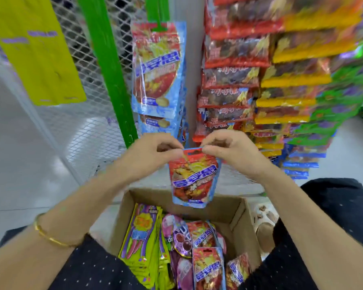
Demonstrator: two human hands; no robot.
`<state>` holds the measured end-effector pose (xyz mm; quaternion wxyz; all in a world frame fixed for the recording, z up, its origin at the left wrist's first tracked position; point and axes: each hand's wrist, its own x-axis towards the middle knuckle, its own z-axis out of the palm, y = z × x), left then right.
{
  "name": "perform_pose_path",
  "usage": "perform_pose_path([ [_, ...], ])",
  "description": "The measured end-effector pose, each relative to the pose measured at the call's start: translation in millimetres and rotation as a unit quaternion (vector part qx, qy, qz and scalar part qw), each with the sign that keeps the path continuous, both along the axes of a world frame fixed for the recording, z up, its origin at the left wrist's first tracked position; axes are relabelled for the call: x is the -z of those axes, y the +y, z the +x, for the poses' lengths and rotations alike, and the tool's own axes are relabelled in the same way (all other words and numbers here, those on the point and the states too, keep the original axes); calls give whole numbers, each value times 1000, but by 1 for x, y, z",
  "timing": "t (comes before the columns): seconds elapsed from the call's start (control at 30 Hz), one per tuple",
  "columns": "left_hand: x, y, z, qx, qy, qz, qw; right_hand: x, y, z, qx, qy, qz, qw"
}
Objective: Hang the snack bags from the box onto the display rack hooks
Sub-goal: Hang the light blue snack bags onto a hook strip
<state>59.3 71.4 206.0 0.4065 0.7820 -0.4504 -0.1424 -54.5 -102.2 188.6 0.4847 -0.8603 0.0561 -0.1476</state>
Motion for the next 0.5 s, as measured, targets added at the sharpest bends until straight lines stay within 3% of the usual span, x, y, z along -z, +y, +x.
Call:
perform_pose_path([
  [0.1,-66,5,15,-58,-39,-129,989,-48,4,12,8,-86,-50,995],
  [0.2,-123,-8,46,-123,-119,-232,957,-94,5,29,30,-166,-81,982],
  [0.3,-157,-37,85,-170,-131,-241,947,-132,3,51,65,-229,-89,967],
  [0.5,-197,-74,106,-175,-46,-254,950,-179,1,100,128,-277,-112,946],
])
